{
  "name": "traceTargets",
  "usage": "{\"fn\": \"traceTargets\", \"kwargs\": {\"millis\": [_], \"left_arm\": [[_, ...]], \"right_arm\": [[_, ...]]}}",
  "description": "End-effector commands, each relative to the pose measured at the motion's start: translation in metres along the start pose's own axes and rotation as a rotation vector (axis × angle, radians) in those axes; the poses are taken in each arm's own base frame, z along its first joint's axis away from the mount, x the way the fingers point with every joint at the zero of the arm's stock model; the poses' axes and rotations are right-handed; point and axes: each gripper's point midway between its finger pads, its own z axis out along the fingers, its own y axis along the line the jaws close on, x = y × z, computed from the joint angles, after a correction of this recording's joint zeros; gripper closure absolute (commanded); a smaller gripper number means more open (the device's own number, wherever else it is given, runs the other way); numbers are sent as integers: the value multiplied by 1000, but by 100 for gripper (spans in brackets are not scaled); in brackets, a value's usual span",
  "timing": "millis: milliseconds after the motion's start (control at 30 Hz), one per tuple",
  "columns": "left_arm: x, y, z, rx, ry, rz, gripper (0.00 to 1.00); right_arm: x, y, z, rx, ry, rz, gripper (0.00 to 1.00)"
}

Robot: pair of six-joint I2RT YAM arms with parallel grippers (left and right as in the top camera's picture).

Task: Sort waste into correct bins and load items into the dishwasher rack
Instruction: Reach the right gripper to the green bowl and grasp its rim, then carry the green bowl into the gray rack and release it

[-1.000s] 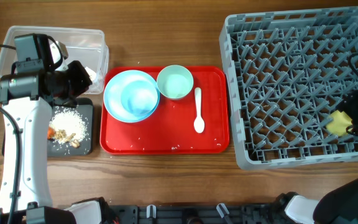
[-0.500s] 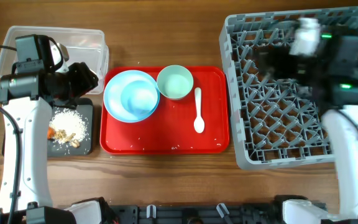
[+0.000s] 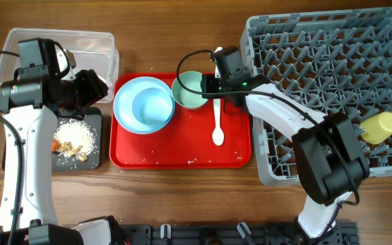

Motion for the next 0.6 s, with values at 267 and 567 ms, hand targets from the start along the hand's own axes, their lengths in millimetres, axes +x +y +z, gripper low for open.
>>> {"fn": "traceTargets", "kwargs": {"millis": [267, 567], "left_arm": [[2, 2, 2, -14, 12, 4, 34], [3, 2, 2, -14, 14, 4, 34]], "right_arm": [[7, -8, 11, 26, 26, 61, 96], [-101, -69, -177, 312, -380, -127, 96]]}}
